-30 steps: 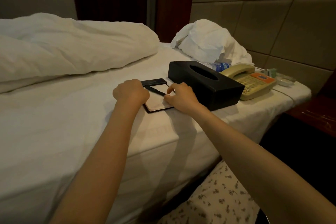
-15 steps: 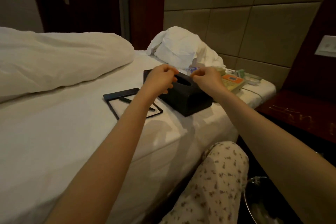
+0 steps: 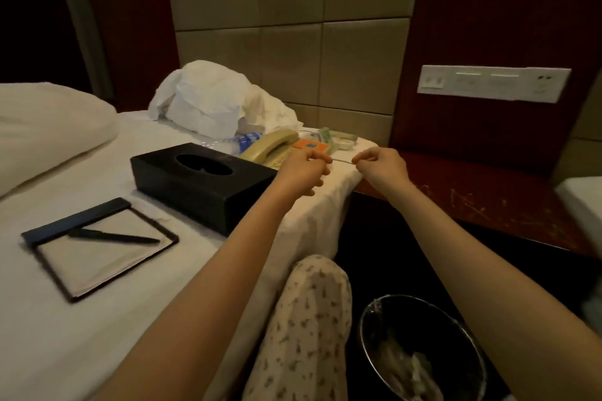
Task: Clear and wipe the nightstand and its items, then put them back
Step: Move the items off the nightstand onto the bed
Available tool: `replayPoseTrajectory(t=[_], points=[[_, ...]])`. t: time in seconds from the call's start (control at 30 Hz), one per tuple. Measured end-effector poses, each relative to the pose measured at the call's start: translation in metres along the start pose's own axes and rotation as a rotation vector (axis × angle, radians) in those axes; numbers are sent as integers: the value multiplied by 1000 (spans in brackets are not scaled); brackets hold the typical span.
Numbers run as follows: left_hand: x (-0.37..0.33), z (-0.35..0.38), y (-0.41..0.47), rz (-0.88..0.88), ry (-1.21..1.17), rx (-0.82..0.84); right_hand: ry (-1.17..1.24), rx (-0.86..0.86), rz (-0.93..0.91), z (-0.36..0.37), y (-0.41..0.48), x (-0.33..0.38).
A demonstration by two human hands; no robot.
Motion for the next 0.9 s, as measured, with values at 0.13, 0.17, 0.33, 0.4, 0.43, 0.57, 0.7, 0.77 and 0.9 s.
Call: replayPoseTrajectory(t=[0.13,0.17,0.33,0.4,0.43,0.57,0.7,0.77,0.9], points=[[-6,39,8,15,-24,93,-22,-47,79,-26,2,-31],[-7,49,10,15,-27,116,-23,-55,107,-34,1,-38],[-9,96,19,2,-10,207,-38,-124,184,-72,-7,-72],[-11,113,20,-5,-9,245,-57,-143,219,-85,-10,-84],[-11,123,21,-10,-3,271,-63,-157,235,-93,-13,-90],[-17,160,19,-17,8,379,-95,-221,286,-123,-21,-113],[-25,195,14,-8,-14,485,-146,-279,323,-152,-25,-135],[-28,211,12,-3,-17,530,-176,-295,346,-167,-27,-146],[-31,243,11,-8,-13,596,-251,-341,365,-196,-35,-166]])
Point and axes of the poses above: each hand's wrist, its own y-axis towards the middle knuckle, its own z-axis out of the palm, x = y × z, the point moved 3 cm from there along y, towards the middle knuckle, and after that the axes turned 4 degrees about -y, right-handed, at the moved point
